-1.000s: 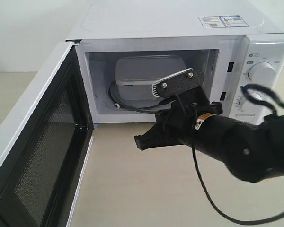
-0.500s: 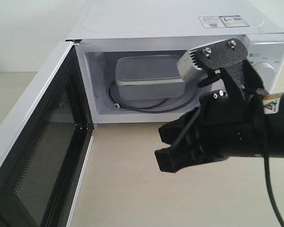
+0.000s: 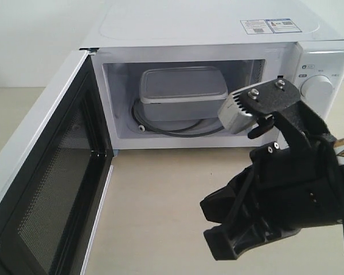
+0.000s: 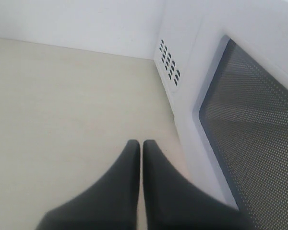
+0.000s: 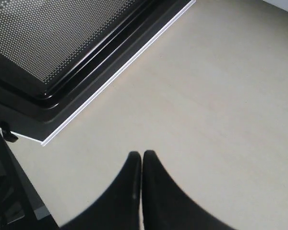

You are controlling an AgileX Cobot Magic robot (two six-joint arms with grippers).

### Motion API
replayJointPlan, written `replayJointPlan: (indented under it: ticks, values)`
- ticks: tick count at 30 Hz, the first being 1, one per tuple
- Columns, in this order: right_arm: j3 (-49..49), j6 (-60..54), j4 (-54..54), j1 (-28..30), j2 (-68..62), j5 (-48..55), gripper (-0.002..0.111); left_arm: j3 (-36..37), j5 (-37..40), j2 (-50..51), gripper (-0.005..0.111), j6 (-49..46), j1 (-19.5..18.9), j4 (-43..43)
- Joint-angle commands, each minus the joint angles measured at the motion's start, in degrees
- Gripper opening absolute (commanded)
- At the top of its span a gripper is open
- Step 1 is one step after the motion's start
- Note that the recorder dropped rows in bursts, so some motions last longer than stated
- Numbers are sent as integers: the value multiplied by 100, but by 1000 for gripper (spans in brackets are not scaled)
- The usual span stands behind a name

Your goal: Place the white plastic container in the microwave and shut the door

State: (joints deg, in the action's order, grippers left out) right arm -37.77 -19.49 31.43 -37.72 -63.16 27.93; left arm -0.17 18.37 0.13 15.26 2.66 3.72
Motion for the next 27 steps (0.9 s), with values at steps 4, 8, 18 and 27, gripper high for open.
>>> replayJointPlan:
  ticks: [4,8,18,27]
  values:
    - [14,-48,-84,-11,105,16,0,17,-34,-13,4,21,-8,-12]
    - [50,-294,-323,194,769,-186,0,17,-34,-13,4,21,-8,-12]
    - [1631,-73,1033,2473,4018,-2241,0,17,-34,-13,4,21,-8,-12]
    - [2807,-644,924,3543,5936,-2253,0,17,-34,-13,4,21,-8,-12]
